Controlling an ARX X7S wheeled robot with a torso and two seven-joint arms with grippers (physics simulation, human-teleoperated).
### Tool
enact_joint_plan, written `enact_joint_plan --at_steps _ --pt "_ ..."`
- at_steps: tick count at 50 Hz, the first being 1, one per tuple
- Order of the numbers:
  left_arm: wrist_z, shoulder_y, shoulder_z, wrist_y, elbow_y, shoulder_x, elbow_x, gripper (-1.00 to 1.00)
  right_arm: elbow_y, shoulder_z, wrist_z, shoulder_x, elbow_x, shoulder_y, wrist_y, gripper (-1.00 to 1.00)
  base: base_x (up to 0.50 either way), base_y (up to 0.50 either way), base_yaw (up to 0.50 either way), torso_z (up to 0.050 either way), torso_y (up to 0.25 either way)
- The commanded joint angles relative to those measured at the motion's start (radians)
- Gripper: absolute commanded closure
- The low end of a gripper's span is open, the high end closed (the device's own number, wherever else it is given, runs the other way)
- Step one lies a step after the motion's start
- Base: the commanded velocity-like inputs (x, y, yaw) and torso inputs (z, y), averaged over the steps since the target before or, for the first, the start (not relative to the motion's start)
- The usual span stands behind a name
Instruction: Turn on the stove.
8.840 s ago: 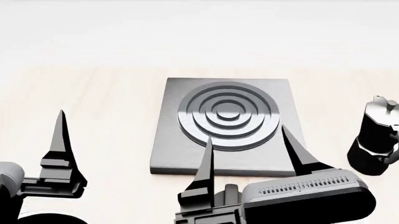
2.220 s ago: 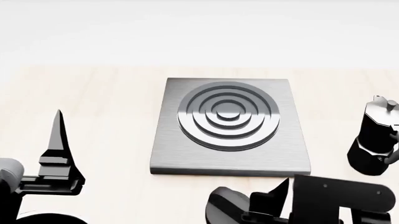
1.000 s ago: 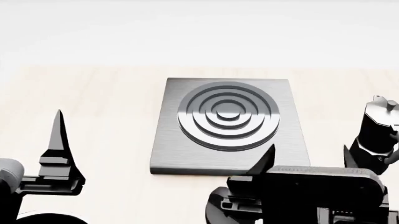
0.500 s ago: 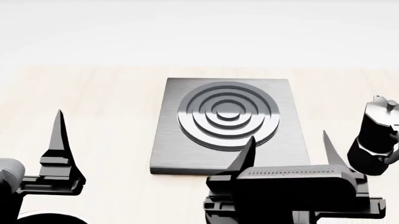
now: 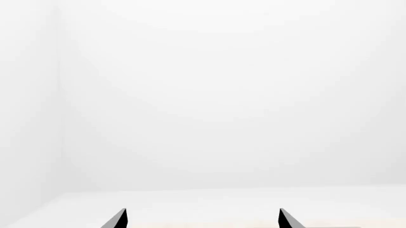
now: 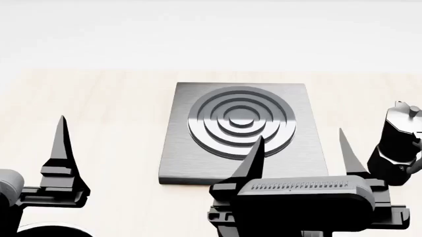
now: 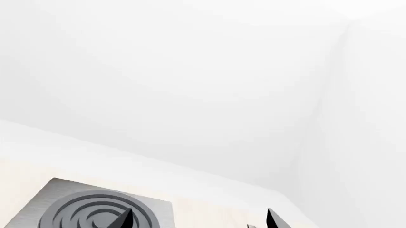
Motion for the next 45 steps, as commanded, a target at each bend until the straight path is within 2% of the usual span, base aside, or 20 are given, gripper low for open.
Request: enact_joint_plan --at_steps 1,22,45 --pt "-0.002 0.0 0.004 0.002 0.005 -0.003 -0.004 -1.0 -0.026 -0.001 0.026 -0.001 0.003 0.02 0.023 -1.0 0.0 0.0 0.0 0.0 0.0" --pt "-0.015 -0.005 0.006 -0.012 0.035 -0.01 -0.016 -1.0 -0.054 0.004 0.081 0.008 0.063 0.05 0.048 -1.0 0.0 0.0 0.0 0.0 0.0" --pt "-0.032 -0.008 -0.004 -0.029 0.076 -0.019 -0.037 -1.0 -0.054 -0.015 0.272 0.061 0.283 0.126 0.045 -1.0 0.0 0.0 0.0 0.0 0.0"
